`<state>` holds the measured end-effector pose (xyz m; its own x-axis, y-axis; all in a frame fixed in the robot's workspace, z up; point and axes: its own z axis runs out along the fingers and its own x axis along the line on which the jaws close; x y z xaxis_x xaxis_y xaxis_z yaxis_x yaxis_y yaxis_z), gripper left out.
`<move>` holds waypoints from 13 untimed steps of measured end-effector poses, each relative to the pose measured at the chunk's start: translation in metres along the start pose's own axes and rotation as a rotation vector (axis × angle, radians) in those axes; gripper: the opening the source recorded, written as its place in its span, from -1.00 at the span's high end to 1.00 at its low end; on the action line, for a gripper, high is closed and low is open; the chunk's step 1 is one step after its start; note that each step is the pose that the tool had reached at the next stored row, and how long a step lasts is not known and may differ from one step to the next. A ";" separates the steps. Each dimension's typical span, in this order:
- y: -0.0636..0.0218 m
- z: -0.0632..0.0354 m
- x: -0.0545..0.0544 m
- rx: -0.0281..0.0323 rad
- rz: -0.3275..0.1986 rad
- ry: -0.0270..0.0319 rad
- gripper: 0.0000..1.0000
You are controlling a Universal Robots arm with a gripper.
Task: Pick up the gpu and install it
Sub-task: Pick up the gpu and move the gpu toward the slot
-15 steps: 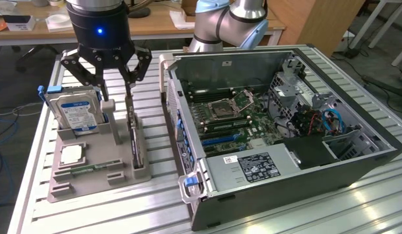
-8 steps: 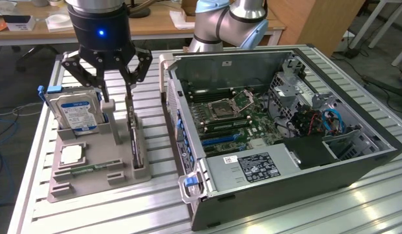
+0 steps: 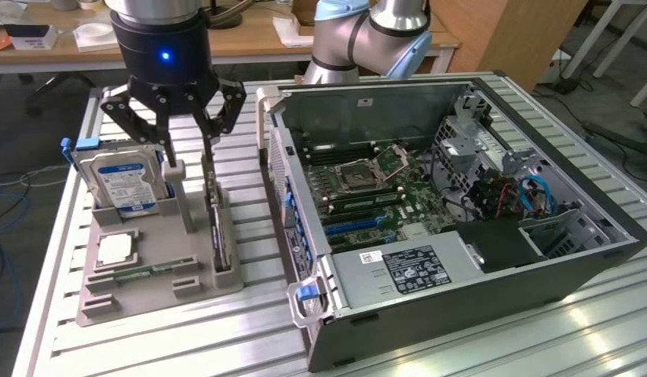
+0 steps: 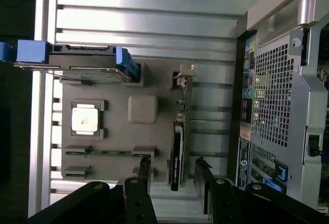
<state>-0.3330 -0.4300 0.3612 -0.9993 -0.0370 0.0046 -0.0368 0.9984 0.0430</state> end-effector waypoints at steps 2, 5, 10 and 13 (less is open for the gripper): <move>-0.0003 0.0004 0.000 0.0001 -0.006 0.0003 0.05; -0.0008 0.0011 0.000 0.0001 -0.014 0.0006 0.05; -0.0019 0.0023 0.000 0.0000 -0.025 0.0010 0.05; -0.0026 0.0030 0.000 0.0001 -0.031 0.0012 0.05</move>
<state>-0.3327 -0.4325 0.3581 -0.9977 -0.0681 0.0045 -0.0679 0.9968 0.0431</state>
